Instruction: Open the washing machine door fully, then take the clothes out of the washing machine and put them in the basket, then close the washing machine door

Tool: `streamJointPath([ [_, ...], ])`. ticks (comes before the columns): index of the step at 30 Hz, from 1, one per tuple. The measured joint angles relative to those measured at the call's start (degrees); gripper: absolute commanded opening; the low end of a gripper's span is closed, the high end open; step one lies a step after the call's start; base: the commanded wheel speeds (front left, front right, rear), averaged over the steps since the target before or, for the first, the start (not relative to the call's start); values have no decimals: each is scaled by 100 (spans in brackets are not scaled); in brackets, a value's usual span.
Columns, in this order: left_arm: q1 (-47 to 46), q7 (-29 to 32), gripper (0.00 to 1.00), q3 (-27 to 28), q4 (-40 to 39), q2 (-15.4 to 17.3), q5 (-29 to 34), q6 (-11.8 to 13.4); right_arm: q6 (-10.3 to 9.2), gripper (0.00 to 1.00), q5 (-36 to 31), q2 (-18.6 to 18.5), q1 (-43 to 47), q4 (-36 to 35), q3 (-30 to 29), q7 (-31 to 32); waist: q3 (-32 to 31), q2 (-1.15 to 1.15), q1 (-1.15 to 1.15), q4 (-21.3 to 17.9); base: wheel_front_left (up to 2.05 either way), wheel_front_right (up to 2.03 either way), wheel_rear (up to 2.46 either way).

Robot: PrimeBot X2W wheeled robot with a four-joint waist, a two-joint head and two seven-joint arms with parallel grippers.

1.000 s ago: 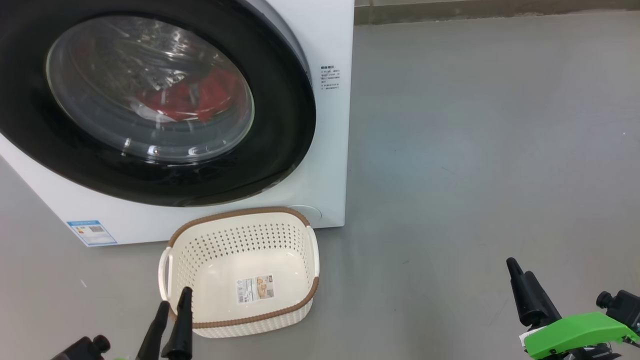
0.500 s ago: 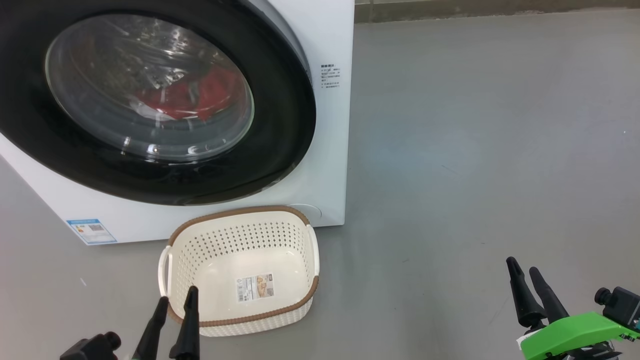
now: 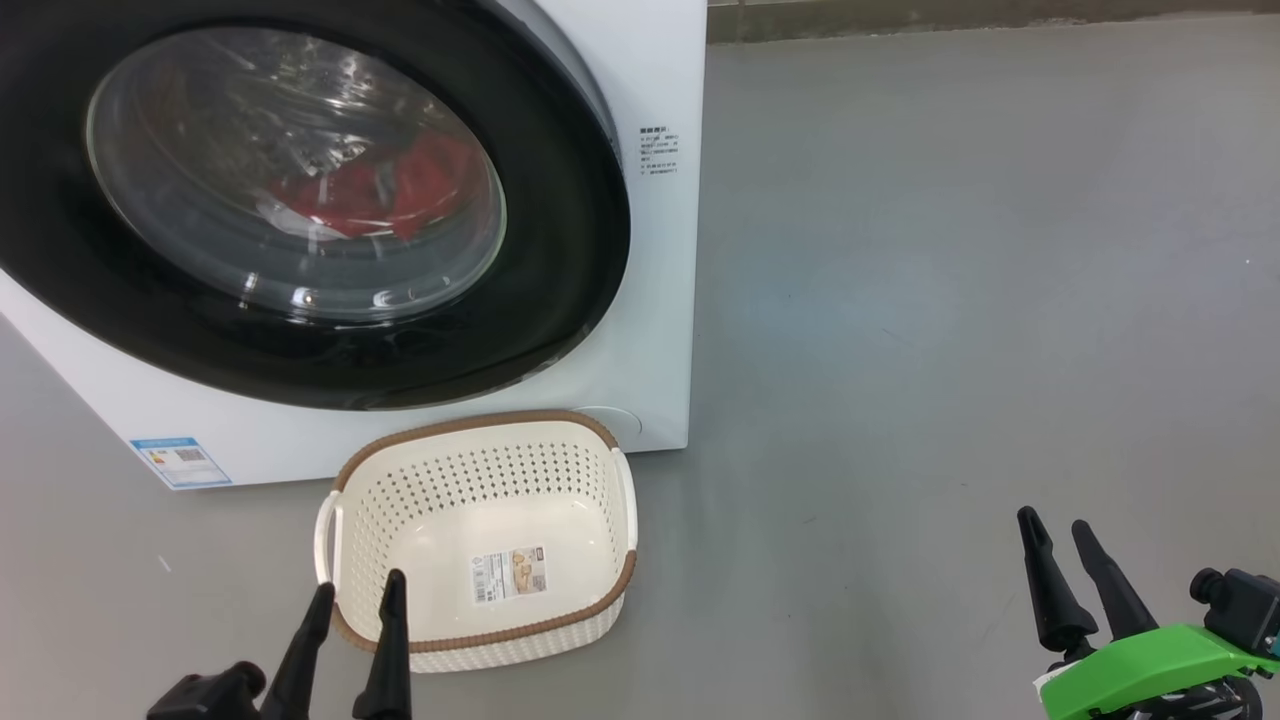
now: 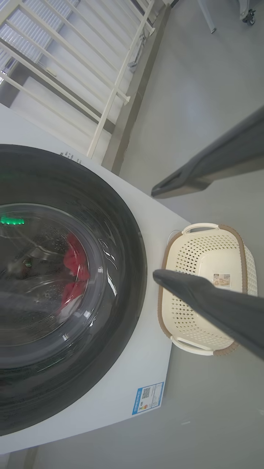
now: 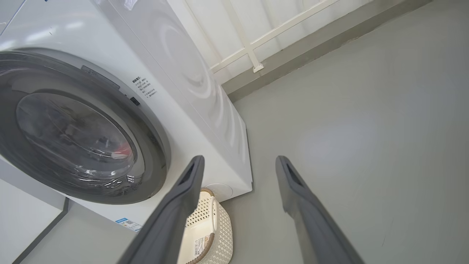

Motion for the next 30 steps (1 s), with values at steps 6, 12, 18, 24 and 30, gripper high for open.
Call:
streamJointPath([
  [6,7,-96,100,-54,-80,14,415,36,1,100,-334,-5,43,-42,-47,-102,3,0,0,-6,0,0,0],
  [12,55,-194,100,-86,-169,23,828,79,2,100,-645,-20,125,-63,-52,-183,13,0,0,-16,0,0,0],
  [18,110,-322,100,-134,-226,36,1318,83,3,100,-1005,-31,127,-114,-55,-303,38,0,0,-23,0,0,0],
  [24,116,-423,100,-148,-235,33,1628,83,8,100,-1307,-58,129,-138,-67,-402,47,0,0,-31,0,0,0],
  [30,141,-512,100,-114,-236,21,1895,83,8,100,-1577,-67,144,-151,-99,-491,43,0,0,-34,0,0,0],
])
